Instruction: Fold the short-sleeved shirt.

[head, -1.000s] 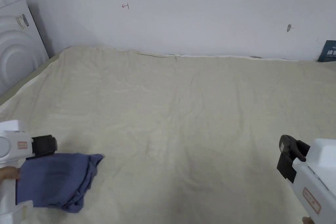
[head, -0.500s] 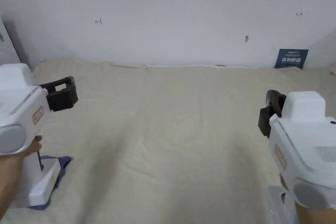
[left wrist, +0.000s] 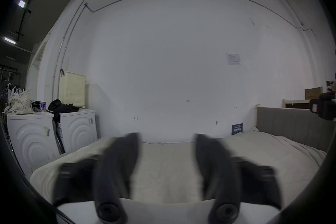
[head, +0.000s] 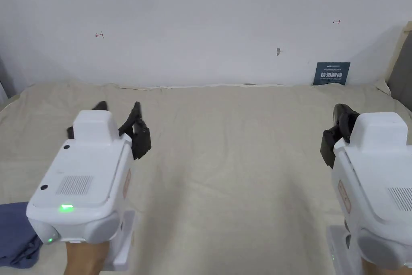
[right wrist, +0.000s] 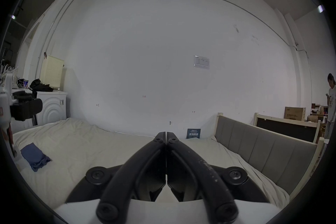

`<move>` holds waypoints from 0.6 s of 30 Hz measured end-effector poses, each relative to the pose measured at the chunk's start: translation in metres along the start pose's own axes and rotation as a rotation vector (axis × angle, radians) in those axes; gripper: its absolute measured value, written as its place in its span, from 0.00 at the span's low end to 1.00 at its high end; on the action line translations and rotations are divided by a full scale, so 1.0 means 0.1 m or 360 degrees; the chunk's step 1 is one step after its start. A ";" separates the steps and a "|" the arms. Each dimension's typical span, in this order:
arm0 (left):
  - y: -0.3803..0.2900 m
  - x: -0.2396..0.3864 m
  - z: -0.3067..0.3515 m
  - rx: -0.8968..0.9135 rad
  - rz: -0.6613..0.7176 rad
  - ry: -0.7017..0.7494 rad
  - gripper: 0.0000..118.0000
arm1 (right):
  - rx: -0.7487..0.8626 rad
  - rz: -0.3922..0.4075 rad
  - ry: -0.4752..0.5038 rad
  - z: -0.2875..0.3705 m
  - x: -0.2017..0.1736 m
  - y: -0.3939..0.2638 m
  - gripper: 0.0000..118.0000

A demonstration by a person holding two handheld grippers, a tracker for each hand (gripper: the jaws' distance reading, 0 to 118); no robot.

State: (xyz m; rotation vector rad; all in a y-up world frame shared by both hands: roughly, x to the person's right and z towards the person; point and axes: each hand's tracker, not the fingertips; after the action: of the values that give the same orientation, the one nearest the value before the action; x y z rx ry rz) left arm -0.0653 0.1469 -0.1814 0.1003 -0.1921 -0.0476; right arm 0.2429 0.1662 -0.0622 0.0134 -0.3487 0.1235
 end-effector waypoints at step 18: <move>-0.12 0.16 0.03 -0.0073 -0.0081 -0.0090 0.00 | -0.0010 -0.0020 0.0013 -0.01 -0.02 -0.03 0.02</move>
State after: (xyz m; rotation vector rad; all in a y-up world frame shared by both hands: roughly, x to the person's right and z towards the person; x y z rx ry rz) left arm -0.0505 0.1338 -0.1769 0.0585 -0.2451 -0.1059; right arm 0.2417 0.1629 -0.0638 0.0091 -0.3409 0.1103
